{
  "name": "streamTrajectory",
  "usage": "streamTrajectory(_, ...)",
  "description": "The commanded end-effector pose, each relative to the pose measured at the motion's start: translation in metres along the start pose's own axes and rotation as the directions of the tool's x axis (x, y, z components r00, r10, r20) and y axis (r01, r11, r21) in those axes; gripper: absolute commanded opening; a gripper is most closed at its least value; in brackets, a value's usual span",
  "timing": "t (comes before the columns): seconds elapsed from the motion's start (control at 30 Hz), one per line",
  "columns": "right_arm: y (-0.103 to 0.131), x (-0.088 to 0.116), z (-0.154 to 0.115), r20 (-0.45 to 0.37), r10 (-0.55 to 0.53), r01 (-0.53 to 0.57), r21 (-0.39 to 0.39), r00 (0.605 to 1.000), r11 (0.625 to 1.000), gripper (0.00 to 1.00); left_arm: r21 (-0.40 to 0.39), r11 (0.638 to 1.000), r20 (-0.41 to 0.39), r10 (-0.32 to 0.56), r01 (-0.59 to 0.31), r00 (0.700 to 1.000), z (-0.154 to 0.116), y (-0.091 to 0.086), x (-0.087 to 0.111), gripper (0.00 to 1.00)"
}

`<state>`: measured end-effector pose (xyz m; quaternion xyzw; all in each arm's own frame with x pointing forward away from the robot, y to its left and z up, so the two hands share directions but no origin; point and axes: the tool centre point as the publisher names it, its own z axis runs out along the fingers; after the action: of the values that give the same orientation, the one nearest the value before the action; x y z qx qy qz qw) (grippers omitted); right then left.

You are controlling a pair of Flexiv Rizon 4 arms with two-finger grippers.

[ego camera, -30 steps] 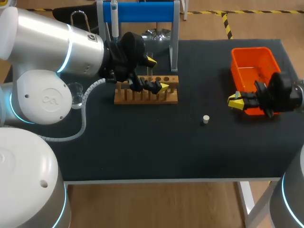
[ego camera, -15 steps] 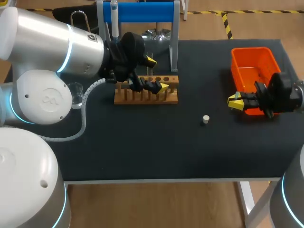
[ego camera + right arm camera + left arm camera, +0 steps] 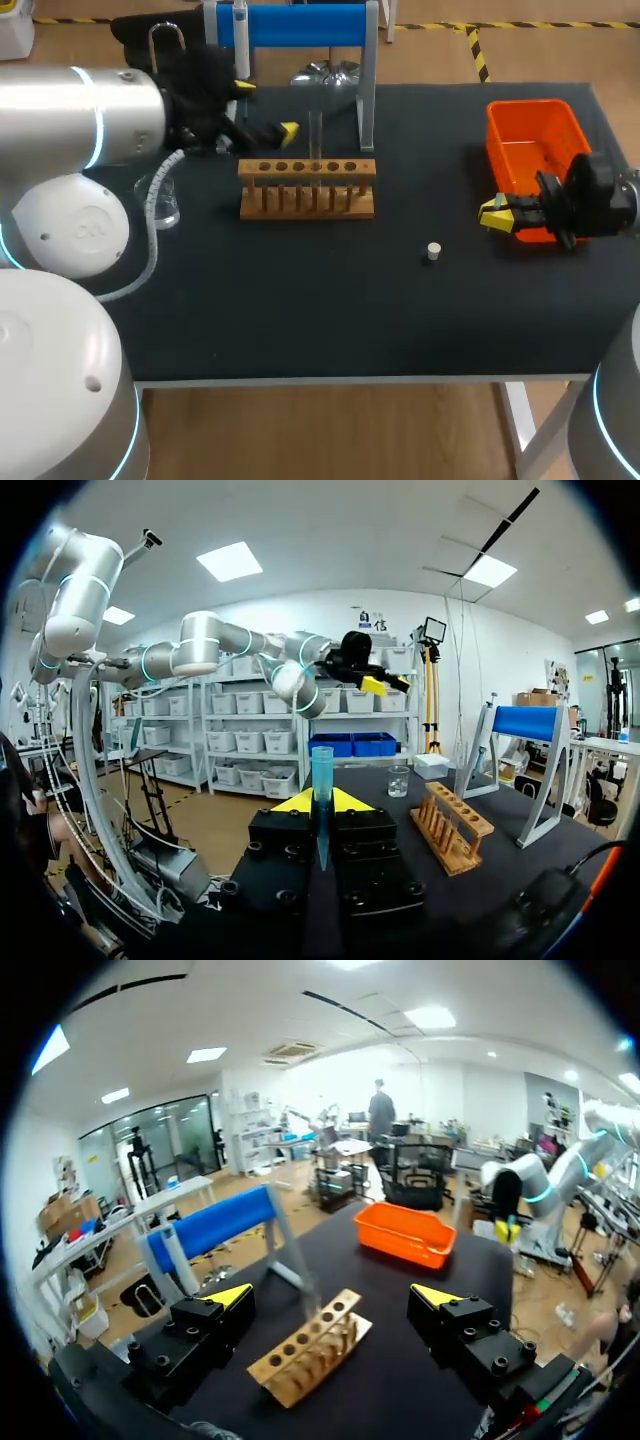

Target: Invert the test tube, pick up the pipette, mount the tip to pipette, aspirate from beaker and dispense into the tube, eject the tip, return the pipette, and cap with the stopper.

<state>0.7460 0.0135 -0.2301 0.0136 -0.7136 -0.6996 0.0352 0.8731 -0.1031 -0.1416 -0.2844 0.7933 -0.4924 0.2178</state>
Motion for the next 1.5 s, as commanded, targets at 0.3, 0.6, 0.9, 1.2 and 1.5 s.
streamTrajectory(0.3, 0.001, 0.002, 0.000, 0.004, -0.001, 0.001, 0.003, 1.000, 1.000, 0.00, 0.043, 0.995, 0.258, -0.098, 0.090, 0.961, 0.027, 0.005, -0.061, 1.00)
streamTrajectory(0.6, 0.001, 0.002, 0.000, 0.004, -0.001, 0.001, 0.003, 1.000, 1.000, 0.00, 0.064, 0.983, 0.437, -0.180, 0.169, 0.881, 0.042, 0.008, -0.098, 1.00)
streamTrajectory(0.9, 0.001, 0.002, 0.000, 0.004, -0.001, 0.001, 0.003, 1.000, 1.000, 0.00, 0.076, 0.978, 0.557, -0.202, 0.193, 0.805, 0.061, 0.012, -0.124, 1.00)
streamTrajectory(1.2, 0.001, 0.002, 0.000, 0.004, -0.001, 0.001, 0.003, 1.000, 1.000, 0.00, 0.116, 0.969, 0.651, -0.239, 0.218, 0.720, 0.075, 0.013, -0.143, 1.00)
streamTrajectory(1.5, 0.001, 0.002, 0.000, 0.004, -0.001, 0.001, 0.003, 1.000, 1.000, 0.00, 0.167, 0.962, 0.685, -0.270, 0.215, 0.677, 0.091, 0.008, -0.158, 1.00)
